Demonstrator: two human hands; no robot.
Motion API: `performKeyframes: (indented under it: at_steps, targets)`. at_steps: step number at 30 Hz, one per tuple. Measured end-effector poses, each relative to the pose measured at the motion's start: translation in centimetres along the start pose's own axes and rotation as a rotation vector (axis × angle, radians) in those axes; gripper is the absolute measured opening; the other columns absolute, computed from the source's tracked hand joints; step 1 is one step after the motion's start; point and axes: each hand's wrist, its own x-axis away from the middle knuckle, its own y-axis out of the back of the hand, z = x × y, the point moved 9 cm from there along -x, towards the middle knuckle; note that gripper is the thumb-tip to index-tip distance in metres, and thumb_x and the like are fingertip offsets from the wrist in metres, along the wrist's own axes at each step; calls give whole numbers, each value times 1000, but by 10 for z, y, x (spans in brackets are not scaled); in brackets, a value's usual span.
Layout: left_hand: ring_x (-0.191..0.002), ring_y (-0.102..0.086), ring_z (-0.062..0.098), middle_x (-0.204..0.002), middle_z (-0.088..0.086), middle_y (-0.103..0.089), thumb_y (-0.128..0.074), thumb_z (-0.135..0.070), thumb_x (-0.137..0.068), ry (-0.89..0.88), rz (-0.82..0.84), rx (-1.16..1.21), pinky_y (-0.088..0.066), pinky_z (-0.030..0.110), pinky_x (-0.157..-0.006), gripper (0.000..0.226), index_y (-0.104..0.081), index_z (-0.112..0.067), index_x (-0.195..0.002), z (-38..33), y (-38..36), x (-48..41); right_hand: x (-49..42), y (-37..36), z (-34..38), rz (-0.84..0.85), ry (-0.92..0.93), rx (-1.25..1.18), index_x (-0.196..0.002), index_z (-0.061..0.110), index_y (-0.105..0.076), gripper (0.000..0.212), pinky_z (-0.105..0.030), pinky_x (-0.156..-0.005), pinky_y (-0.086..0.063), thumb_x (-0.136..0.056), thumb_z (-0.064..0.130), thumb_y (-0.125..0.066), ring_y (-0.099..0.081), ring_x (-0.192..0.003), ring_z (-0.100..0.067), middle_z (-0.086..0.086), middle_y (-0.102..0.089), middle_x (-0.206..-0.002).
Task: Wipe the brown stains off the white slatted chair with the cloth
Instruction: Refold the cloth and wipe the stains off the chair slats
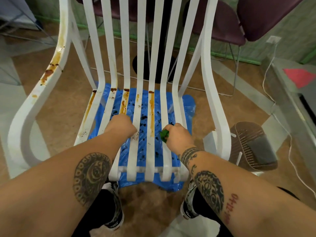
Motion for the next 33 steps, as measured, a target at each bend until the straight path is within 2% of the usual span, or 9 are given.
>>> performKeyframes:
  at_steps: [2,5,7,15,18,21,23,27,33]
  targets:
    - [-67,-66,26,-84,10,-71,-67,-23,-92,-21,-54,91,-64,40,-68,12,-71,-12,-93,-5,8,-12,-13,3,-2,-19,-12,20,-124,24,-62,35,-36,-75,-52,-90,12,-60,-58,-102,-31,-10,-54,-113]
    - [-94,-68,30,-115,9,-71,-65,-31,-97,-35,-119,226,-60,45,-85,32,-67,-16,-125,-10,13,-33,-41,6,-3,-51,-12,2,-124,21,-62,37,-41,-83,-55,-88,11,-60,-52,-109,-30,-9,-54,-114]
    - [-102,-67,29,-125,7,-70,-63,-32,-98,-65,-154,311,-59,45,-89,37,-63,-20,-133,-16,16,-47,-63,8,-4,-61,-19,-11,-122,18,-61,37,-44,-86,-54,-87,10,-60,-50,-111,-30,-10,-53,-114]
    - [-115,-62,19,-137,-4,-63,-57,-28,-102,-178,-195,583,-48,31,-93,37,-60,-22,-139,-46,24,-99,-154,25,-15,-174,-147,-185,-120,16,-61,30,-44,-88,-51,-91,9,-58,-47,-113,-34,-11,-51,-118]
    - [-82,-60,5,-136,-3,-63,-56,-26,-102,-190,-231,576,-45,21,-78,37,-59,-21,-139,-50,32,-122,-191,46,-21,-298,-153,-349,-124,17,-62,32,-45,-96,-49,-94,7,-55,-47,-113,-35,-12,-50,-121]
    - [-64,-54,1,-136,-3,-63,-56,-24,-102,-182,-291,586,-40,14,-59,36,-60,-22,-138,-48,37,-140,-223,55,1,-267,12,-144,-131,20,-60,51,-45,-92,-47,-89,-6,-52,-43,-111,-36,-11,-47,-118]
    - [-75,-60,11,-136,-1,-63,-55,-25,-102,-173,-310,573,-44,18,-62,36,-60,-23,-138,-46,35,-147,-233,42,15,-156,106,50,-133,21,-57,57,-45,-83,-46,-87,-12,-49,-39,-111,-36,-11,-42,-122]
    - [-129,-50,21,-133,-1,-64,-54,-23,-102,-216,-314,556,-49,37,-98,35,-61,-22,-136,-47,27,-147,-234,28,23,-69,120,200,-126,18,-58,50,-43,-77,-45,-89,-13,-46,-39,-115,-41,-14,-36,-133]
    - [-123,-54,22,-137,1,-59,-55,-23,-102,-167,-280,576,-50,41,-102,37,-58,-24,-139,-39,31,-128,-208,19,29,48,145,281,-124,17,-61,48,-44,-84,-51,-88,-13,-51,-43,-113,-41,-13,-37,-129]
